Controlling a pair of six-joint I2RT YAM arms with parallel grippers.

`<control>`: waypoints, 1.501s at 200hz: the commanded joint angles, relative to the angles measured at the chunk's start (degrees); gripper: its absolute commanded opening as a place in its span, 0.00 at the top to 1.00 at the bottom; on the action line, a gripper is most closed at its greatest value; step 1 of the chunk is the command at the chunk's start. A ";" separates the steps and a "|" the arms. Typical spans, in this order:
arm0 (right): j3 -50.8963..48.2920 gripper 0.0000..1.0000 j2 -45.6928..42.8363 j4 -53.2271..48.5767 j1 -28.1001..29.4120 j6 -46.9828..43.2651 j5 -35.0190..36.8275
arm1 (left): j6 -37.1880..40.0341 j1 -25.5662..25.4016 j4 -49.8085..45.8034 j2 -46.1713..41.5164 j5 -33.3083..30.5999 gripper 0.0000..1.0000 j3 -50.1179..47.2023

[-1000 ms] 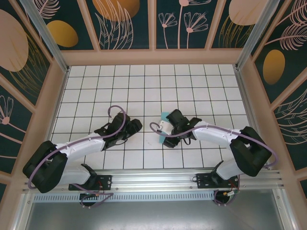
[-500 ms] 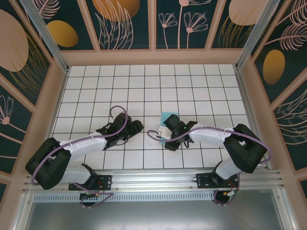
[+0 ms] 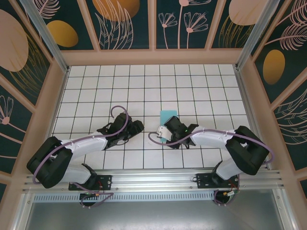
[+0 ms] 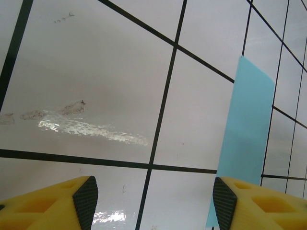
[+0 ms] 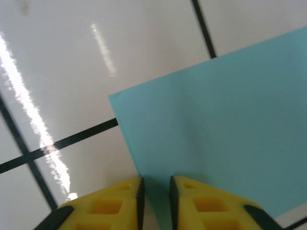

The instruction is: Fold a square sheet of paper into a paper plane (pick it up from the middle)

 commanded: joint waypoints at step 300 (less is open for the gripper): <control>0.59 0.78 2.15 7.02 -5.38 -0.49 1.17 | 2.22 0.22 1.25 3.38 2.74 0.31 2.21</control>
